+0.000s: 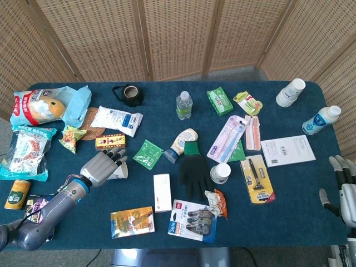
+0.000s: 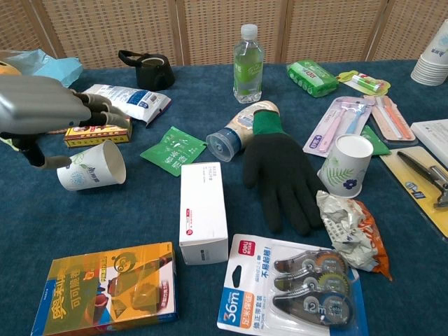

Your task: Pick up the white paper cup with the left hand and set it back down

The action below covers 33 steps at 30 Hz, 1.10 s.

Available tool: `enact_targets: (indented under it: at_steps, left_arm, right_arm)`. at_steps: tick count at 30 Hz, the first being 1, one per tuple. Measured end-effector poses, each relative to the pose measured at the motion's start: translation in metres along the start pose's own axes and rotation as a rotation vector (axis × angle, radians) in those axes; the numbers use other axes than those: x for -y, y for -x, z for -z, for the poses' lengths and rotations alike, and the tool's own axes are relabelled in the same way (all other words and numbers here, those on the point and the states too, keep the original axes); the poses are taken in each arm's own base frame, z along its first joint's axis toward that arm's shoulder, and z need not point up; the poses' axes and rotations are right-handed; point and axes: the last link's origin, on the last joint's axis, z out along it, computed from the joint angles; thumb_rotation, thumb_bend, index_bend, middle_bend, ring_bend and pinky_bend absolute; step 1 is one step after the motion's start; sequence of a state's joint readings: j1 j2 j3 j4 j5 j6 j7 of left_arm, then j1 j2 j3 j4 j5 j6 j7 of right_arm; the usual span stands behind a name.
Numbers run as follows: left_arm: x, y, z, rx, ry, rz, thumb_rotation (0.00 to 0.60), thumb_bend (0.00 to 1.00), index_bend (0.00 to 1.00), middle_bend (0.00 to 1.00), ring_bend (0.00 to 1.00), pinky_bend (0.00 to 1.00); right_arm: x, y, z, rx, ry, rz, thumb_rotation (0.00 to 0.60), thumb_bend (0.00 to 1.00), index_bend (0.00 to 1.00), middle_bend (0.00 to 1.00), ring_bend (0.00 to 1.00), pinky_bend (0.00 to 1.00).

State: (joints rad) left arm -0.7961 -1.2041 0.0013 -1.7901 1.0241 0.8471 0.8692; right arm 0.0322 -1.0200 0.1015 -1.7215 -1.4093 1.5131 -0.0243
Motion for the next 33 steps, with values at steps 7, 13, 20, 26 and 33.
enact_targets:
  at_steps: [7, 13, 20, 26, 33]
  left_arm:
    - [0.008, -0.005, 0.008, -0.073, -0.064, 0.141, 0.6, 0.46, 0.0, 0.0, 0.02, 0.24]
    - [0.016, 0.016, 0.027, -0.049, -0.103, 0.322, 0.6, 0.45, 0.0, 0.0, 0.08, 0.32]
    - [0.027, 0.045, 0.042, 0.016, -0.17, 0.434, 0.6, 0.41, 0.03, 0.0, 0.08, 0.32]
    - [0.024, 0.053, 0.04, 0.06, -0.165, 0.459, 0.6, 0.37, 0.05, 0.0, 0.08, 0.32]
    - [0.015, 0.05, 0.033, 0.058, -0.146, 0.454, 0.6, 0.36, 0.12, 0.0, 0.08, 0.32]
  right_arm:
    - [0.001, 0.002, -0.001, 0.005, -0.008, -0.007, 0.6, 0.47, 0.0, 0.0, 0.0, 0.0]
    - [0.004, 0.003, -0.003, 0.013, -0.018, -0.003, 0.6, 0.47, 0.0, 0.0, 0.0, 0.0]
    - [0.009, 0.005, -0.005, 0.02, -0.028, -0.002, 0.6, 0.47, 0.0, 0.0, 0.0, 0.0]
    - [0.01, 0.005, -0.004, 0.021, -0.029, -0.002, 0.6, 0.47, 0.0, 0.0, 0.0, 0.0]
    - [0.009, 0.005, -0.003, 0.019, -0.024, -0.005, 0.6, 0.47, 0.0, 0.0, 0.0, 0.0]
